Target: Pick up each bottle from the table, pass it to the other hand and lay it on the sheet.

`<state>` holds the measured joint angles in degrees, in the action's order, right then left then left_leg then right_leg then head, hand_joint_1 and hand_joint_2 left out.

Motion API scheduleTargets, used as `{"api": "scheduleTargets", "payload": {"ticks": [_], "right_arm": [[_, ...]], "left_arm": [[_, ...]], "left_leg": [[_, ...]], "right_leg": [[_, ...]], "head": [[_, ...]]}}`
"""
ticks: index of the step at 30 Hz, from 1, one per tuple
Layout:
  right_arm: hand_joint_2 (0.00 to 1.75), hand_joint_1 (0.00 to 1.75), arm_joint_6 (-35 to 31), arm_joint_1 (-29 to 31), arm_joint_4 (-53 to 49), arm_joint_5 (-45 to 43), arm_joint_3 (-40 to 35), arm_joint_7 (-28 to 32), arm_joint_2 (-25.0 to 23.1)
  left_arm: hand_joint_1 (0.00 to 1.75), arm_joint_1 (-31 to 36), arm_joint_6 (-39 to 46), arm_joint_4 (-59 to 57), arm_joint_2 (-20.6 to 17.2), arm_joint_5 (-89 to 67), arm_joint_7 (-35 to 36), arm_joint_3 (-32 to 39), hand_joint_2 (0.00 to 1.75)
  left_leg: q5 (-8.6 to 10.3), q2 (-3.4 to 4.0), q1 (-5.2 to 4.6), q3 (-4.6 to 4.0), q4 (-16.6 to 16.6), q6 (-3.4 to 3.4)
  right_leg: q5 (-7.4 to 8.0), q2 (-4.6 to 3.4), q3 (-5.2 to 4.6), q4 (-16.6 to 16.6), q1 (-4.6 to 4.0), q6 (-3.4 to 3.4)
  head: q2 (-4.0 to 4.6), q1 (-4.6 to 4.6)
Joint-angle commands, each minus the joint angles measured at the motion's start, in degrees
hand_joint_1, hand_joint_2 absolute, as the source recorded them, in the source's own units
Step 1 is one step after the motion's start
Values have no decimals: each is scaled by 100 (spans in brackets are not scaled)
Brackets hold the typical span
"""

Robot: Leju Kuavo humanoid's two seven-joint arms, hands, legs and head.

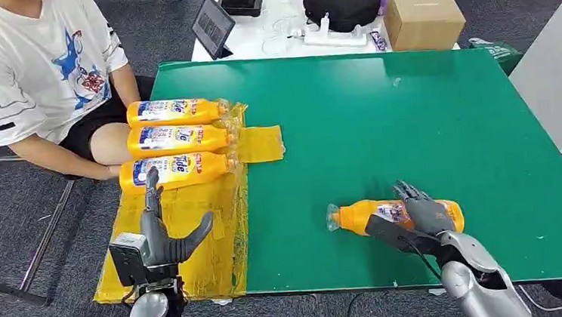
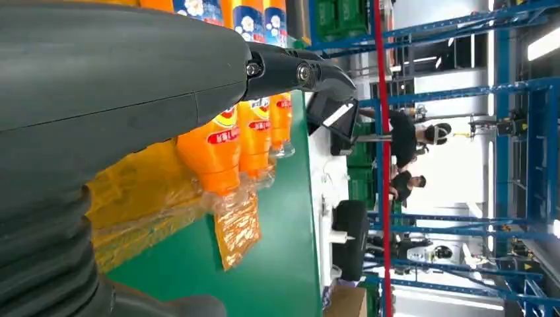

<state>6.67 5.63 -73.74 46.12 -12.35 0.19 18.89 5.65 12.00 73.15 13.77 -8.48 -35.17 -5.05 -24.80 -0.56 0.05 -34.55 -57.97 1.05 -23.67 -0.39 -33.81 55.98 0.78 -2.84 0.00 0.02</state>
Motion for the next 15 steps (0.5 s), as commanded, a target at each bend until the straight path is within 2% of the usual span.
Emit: {"api": "scheduleTargets", "payload": {"ticks": [1,6,7,8,9,15], "right_arm": [[175,0,432,-173,785,-234,-104,-242,367],[175,2,703,-172,755,-498,-237,-414,537],[175,30,753,-176,744,-581,-296,-438,632],[175,148,765,-193,729,-636,-305,-439,668],[175,171,869,-230,674,-761,-380,-451,818],[175,175,1045,-333,497,-899,-606,-514,1147]], "left_arm": [[0,285,-58,-591,-120,68,53,-62,175],[0,324,-134,-679,-128,157,118,-69,175],[0,344,-165,-726,-126,199,138,-65,175],[0,357,-177,-753,-123,217,142,-63,175],[0,384,-224,-812,-120,285,162,-61,175],[0,435,-361,-957,-122,450,213,-66,175]], "left_leg": [[1,-25,7,24,7,1],[-7,-19,9,53,13,15],[-8,-23,8,56,10,16],[-7,-26,8,61,13,17],[-11,-26,7,75,6,19],[-18,-34,8,98,11,35]], "right_leg": [[-3,29,32,-17,-8,5],[-6,22,53,-40,-11,-8],[-8,26,59,-37,-10,-12],[-8,30,94,-43,-10,-11],[-12,28,91,-38,-8,-15],[-17,34,89,-64,-11,-26]], "head": [[0,0],[0,0],[0,0],[0,0],[0,2],[0,2]]}}
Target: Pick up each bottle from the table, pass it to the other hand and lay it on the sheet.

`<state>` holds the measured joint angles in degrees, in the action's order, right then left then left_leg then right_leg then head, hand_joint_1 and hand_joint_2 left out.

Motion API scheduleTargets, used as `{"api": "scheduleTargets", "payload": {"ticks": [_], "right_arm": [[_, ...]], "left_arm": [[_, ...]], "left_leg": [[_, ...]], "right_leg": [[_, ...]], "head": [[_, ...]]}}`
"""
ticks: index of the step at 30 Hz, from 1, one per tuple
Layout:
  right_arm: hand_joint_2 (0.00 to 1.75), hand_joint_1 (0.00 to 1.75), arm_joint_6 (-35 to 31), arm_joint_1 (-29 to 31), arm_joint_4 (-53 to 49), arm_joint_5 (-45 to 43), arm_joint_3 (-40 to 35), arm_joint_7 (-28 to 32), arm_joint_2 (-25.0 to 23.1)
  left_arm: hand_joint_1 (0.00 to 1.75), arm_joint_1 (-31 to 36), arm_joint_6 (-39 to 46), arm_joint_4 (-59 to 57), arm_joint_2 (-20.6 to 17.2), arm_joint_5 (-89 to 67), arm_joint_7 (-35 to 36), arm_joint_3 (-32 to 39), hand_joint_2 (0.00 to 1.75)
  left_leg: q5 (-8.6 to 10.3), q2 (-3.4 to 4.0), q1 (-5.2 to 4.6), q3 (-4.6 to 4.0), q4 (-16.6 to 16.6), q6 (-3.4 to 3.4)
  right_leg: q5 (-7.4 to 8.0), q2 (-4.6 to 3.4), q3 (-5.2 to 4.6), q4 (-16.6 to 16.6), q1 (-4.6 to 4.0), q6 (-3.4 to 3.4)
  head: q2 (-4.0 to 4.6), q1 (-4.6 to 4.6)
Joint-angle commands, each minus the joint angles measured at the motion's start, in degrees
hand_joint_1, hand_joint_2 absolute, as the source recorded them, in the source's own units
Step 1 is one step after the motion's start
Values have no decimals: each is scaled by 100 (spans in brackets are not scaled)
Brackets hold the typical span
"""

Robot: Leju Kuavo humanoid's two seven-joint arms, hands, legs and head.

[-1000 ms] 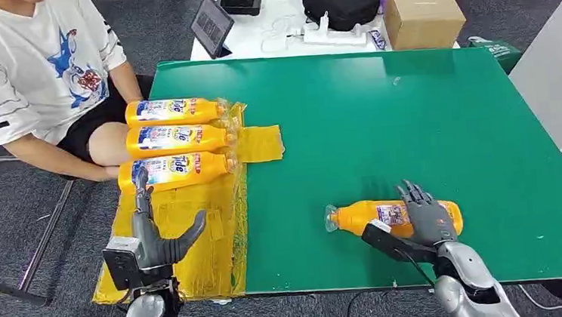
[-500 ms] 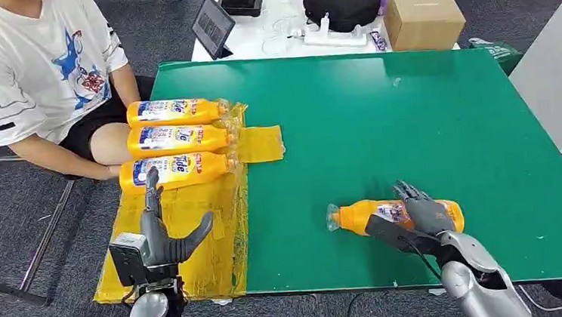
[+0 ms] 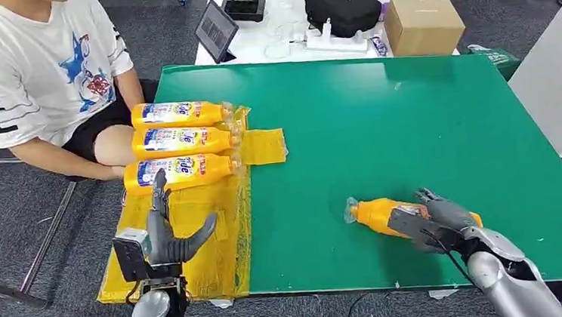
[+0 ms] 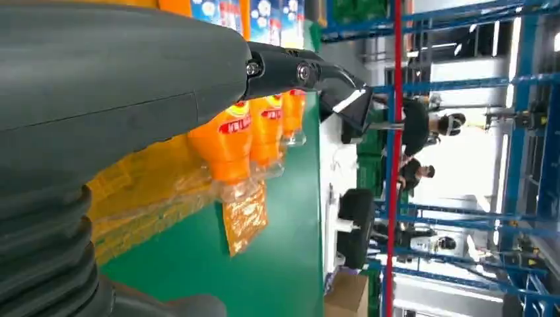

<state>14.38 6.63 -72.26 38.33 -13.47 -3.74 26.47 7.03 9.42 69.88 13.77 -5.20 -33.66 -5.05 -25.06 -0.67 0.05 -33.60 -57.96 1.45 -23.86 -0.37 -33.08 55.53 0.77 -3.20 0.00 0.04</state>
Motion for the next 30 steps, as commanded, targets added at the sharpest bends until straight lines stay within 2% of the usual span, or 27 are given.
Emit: {"api": "scheduleTargets", "payload": {"ticks": [1,6,7,9,10,11,13,16,17,18,19,21,22,25,30], "right_arm": [[175,175,274,-433,349,-120,-494,-120,388],[175,175,296,-417,260,-118,-690,-208,551],[175,175,137,-424,200,-127,-600,-197,478],[175,175,-477,-359,262,-5,-332,49,-56],[175,175,-497,-304,305,78,-356,24,-178],[175,175,-1350,-248,307,111,29,497,-788],[175,175,-2559,-6,177,377,308,1163,-1674],[175,175,-2483,50,0,482,246,936,-1735],[175,175,-2818,-9,-144,337,446,1244,-1871],[175,175,-3115,-15,-222,391,508,1519,-1959],[175,175,-3661,-26,-539,247,711,2026,-2288],[175,175,-4210,-71,-974,333,745,2351,-2527],[175,175,-4251,-95,-1117,313,725,2368,-2590],[175,175,-5119,-208,-1619,220,827,2900,-2856],[175,175,-5129,-243,-1672,220,839,2893,-2837]], "left_arm": [[0,298,-103,-629,-122,123,62,-66,175],[0,317,-155,-706,-68,220,49,-46,175],[0,299,-169,-685,-60,242,37,-43,175],[0,216,-153,-547,-71,242,31,-43,175],[0,189,-149,-491,-76,241,40,-43,175],[0,122,-97,-384,-65,220,70,-27,175],[0,29,-87,-211,-36,202,100,-50,175],[0,14,-61,-177,-29,185,133,-79,175],[0,18,-61,-177,-30,195,133,-93,175],[0,11,-59,-162,-32,225,133,-116,175],[0,-2,-54,-127,-13,253,127,-151,175],[0,-11,-52,-87,-10,301,130,-217,175],[0,-6,-64,-80,-1,334,141,-245,175],[0,67,-212,-86,-21,535,244,-410,175],[0,82,-213,-83,-12,535,251,-450,175]], "left_leg": [[3,-17,9,7,7,-4],[-2,-21,9,13,8,-2],[-3,-16,6,12,7,0],[-3,-13,9,12,9,-1],[-1,-9,11,14,15,-4],[-3,3,14,13,14,-3],[-6,19,18,14,14,-5],[-8,67,12,0,7,-7],[-9,90,10,-14,5,-12],[-10,83,14,-29,3,-13],[-5,70,8,-35,6,-19],[17,45,8,-55,3,-16],[27,33,8,-77,2,-14],[24,38,13,-80,0,-24],[34,22,8,-101,2,-18]], "right_leg": [[2,22,19,-17,-10,6],[0,28,30,-24,-10,4],[1,21,27,-21,-7,1],[2,20,39,-25,-11,3],[5,18,46,-32,-13,7],[9,4,73,-33,-15,5],[12,-12,81,-31,-20,7],[28,-50,51,-9,-14,18],[32,-69,26,0,-13,25],[33,-65,10,2,-17,23],[34,-53,-3,10,-12,33],[35,-35,-12,9,-11,28],[35,-28,-28,15,-10,25],[29,-28,-31,23,-15,30],[34,-14,-49,20,-9,23]], "head": [[0,0],[0,0],[0,-2],[0,-2],[0,-2],[0,-2],[0,2],[0,4],[0,-2],[0,-11],[0,-11],[0,0],[0,-2],[0,-2],[0,-2]]}}
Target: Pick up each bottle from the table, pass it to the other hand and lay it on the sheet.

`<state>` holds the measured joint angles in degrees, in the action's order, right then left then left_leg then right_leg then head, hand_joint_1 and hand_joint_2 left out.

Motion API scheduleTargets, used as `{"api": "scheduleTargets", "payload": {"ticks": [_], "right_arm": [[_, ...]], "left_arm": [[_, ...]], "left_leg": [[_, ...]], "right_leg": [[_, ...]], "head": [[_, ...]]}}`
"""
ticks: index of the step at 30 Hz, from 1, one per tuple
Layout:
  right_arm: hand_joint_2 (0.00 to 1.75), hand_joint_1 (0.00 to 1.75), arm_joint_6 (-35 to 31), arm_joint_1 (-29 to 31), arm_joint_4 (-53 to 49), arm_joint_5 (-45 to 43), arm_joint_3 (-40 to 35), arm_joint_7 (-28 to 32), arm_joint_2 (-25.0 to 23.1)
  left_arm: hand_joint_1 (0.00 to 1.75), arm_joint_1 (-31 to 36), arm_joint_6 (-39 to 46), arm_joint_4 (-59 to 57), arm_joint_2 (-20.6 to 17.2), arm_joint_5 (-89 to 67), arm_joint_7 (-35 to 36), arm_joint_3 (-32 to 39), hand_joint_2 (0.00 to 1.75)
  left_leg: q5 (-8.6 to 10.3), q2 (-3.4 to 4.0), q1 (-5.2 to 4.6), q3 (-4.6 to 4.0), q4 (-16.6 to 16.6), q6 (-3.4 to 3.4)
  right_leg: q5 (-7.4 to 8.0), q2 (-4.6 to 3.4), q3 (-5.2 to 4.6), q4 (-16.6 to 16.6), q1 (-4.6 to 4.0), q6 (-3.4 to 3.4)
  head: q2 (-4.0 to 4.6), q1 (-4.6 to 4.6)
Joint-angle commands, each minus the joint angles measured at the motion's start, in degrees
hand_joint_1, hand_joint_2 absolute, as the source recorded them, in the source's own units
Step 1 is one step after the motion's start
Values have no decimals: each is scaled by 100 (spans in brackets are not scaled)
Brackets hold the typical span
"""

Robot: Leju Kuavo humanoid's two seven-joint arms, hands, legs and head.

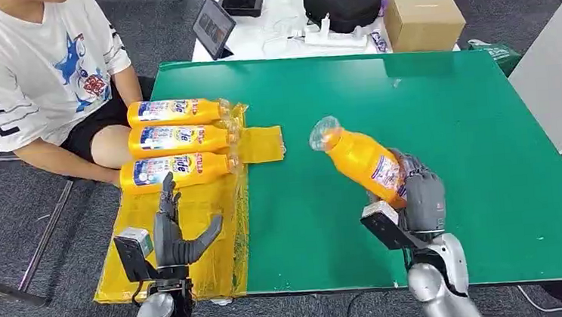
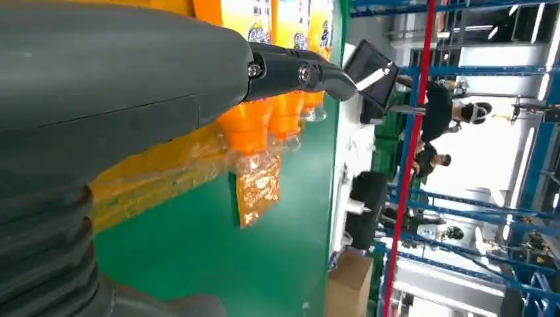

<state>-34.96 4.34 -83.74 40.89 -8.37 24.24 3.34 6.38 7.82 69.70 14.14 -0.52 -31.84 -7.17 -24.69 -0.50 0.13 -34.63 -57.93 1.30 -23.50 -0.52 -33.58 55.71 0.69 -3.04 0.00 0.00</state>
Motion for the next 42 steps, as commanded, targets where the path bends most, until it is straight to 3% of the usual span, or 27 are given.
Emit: {"api": "scheduleTargets", "payload": {"ticks": [1,5,9,14,18,23,29,42], "right_arm": [[175,175,-195,-14,-524,-36,329,95,-524],[175,175,-504,-113,-590,-205,353,621,-602],[175,175,-14,-255,-258,-546,32,1086,-711],[175,175,561,-253,849,-867,-459,1517,-1116],[175,175,322,-109,1593,-866,-992,1576,-1298],[175,175,504,31,1972,-920,-1283,1576,-1368],[175,175,348,580,3095,-722,-1991,1576,-1699],[175,175,402,965,3930,-876,-2437,1483,-1999]], "left_arm": [[0,147,-53,-66,-49,68,70,-238,175],[0,172,-934,-41,-155,804,404,-477,175],[0,205,-2052,34,-392,1537,674,-960,175],[0,177,-2682,213,-591,1797,685,-1386,175],[0,221,-2729,138,-589,1815,694,-1506,175],[0,289,-2812,46,-600,1816,695,-1594,175],[0,436,-2710,-153,-568,1536,683,-1801,175],[0,538,-2504,-284,-548,1234,644,-1949,175]], "left_leg": [[-8,6,3,12,-3,-5],[-3,2,-2,3,0,-5],[-7,3,2,14,4,-9],[-7,15,6,19,9,-11],[-9,30,15,27,12,-13],[-4,12,12,4,4,-6],[-8,27,12,10,6,-10],[-6,8,11,8,4,-10]], "right_leg": [[-6,3,12,1,-4,10],[-2,4,3,0,2,8],[-5,5,15,-6,-3,13],[-1,-7,17,-10,-7,13],[3,-20,21,-15,-17,16],[1,-6,1,-5,-10,7],[1,-18,6,-5,-12,13],[-5,1,6,-2,-10,11]], "head": [[0,2],[0,2],[0,2],[0,2],[0,2],[0,2],[0,4],[0,7]]}}
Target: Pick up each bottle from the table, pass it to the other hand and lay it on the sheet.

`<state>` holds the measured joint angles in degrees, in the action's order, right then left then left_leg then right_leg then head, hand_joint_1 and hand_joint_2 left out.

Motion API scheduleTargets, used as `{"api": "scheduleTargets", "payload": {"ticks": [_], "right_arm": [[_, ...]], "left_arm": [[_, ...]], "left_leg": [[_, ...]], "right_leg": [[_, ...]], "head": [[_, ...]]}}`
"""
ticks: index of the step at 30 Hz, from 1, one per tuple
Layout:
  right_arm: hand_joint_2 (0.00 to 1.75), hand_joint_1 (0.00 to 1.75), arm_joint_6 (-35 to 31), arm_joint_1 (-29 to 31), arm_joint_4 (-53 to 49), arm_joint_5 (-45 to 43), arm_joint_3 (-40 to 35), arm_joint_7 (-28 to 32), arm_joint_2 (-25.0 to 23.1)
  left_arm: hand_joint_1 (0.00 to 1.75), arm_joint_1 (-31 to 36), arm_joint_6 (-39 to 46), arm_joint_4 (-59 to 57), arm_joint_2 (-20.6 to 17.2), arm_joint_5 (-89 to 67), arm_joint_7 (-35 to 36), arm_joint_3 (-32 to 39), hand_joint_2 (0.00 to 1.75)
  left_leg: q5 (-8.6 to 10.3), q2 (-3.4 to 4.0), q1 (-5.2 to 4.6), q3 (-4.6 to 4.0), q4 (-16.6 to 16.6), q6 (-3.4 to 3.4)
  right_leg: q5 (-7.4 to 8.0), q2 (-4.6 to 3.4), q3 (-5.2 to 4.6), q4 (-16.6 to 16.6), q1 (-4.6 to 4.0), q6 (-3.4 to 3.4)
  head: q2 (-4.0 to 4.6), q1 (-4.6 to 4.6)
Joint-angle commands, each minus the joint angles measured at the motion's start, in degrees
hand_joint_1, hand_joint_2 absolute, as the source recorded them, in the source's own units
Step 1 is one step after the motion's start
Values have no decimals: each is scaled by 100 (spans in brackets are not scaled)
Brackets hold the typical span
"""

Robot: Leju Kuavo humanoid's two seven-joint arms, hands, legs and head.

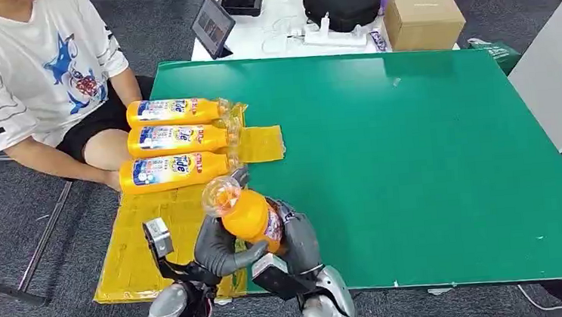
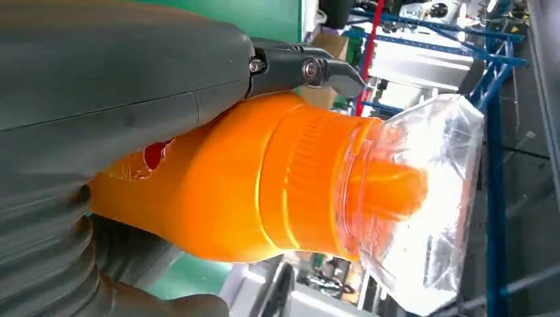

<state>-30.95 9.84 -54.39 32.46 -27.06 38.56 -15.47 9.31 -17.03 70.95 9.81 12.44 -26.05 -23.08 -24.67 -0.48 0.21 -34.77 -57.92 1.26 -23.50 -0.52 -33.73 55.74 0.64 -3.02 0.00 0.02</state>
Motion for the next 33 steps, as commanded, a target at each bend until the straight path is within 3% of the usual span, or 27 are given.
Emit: {"api": "scheduleTargets", "payload": {"ticks": [1,20,21,23,28,33], "right_arm": [[175,175,54,438,1048,-29,-608,56,-119],[175,175,1,482,1360,-101,-768,101,-251],[175,175,2,489,1355,-141,-790,93,-253],[175,175,6,485,1327,-187,-799,72,-247],[175,175,84,444,1240,-288,-814,60,-212],[175,175,35,468,1291,-310,-848,69,-201]], "left_arm": [[0,247,-12,-415,-111,-63,66,-359,175],[0,313,391,-548,-93,-414,67,-389,175],[12,323,520,-553,-80,-536,12,-378,175],[169,323,684,-534,-58,-682,-24,-363,175],[175,272,925,-433,-34,-936,-94,-318,175],[175,231,462,-451,-45,-541,-46,-224,175]], "left_leg": [[-7,7,3,19,3,-5],[-8,1,4,12,-1,-6],[-6,1,4,6,0,-5],[-5,-4,4,4,-2,-6],[-6,-5,5,4,-2,-6],[-6,1,3,7,0,-5]], "right_leg": [[-5,0,17,-3,-4,9],[-9,8,12,-1,-6,11],[-6,7,6,-2,-6,9],[-7,12,6,0,-6,9],[-8,13,6,-1,-6,9],[-7,8,6,-2,-5,9]], "head": [[0,0],[0,2],[0,2],[0,2],[0,4],[0,2]]}}
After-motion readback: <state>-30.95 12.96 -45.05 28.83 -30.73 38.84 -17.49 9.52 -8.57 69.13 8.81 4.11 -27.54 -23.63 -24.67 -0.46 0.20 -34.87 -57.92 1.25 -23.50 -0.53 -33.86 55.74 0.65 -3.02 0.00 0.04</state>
